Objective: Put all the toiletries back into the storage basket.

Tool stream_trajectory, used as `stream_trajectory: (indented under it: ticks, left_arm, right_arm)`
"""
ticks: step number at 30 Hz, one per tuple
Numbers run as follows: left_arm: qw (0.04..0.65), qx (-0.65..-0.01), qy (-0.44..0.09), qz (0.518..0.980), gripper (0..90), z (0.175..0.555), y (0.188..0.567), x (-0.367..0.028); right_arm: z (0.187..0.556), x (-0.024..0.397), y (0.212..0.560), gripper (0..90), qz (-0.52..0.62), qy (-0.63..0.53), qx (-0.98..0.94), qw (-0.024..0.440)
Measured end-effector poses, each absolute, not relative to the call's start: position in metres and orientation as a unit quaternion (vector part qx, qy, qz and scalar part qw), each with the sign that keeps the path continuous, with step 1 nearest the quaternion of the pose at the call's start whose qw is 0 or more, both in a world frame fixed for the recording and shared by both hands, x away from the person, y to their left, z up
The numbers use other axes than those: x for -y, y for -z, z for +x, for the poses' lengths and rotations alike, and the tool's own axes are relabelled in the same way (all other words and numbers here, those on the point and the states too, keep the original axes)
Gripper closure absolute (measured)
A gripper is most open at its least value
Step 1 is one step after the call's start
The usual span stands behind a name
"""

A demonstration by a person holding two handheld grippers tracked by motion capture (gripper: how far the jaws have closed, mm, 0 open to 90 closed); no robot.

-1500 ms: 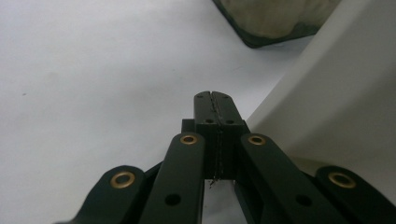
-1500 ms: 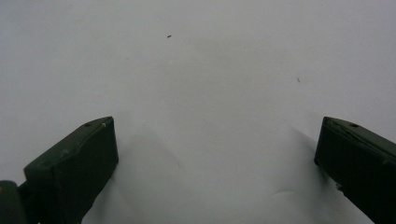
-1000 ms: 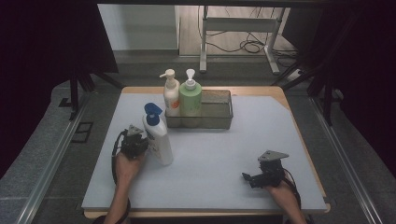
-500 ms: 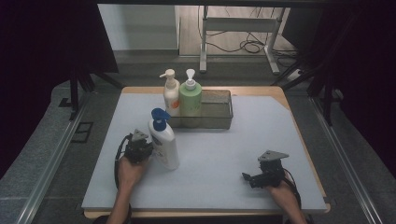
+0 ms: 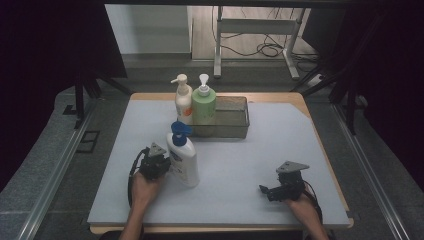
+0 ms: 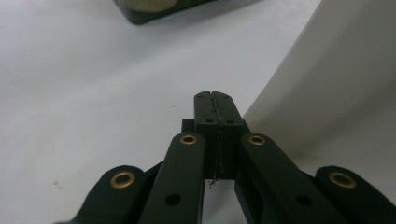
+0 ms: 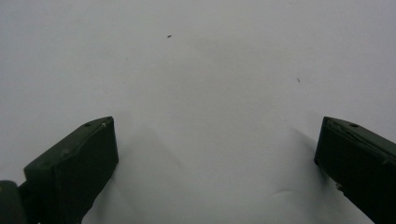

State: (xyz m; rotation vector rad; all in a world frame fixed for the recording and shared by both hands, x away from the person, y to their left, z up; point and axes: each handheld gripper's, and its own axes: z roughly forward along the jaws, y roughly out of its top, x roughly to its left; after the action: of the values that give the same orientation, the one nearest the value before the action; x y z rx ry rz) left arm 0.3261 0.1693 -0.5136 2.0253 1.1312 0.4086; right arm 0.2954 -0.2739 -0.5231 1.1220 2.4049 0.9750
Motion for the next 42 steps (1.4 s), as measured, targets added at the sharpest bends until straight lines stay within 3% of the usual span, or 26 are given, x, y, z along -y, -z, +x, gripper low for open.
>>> stream_trajectory:
  ticks: [42]
  left_arm:
    - [0.390, -0.390, -0.124, 0.825, 88.9, 0.287, 0.517, -0.117]
  right_arm:
    - [0.296, 0.274, 0.523, 0.0, 0.391, -0.340, -0.841, 0.156]
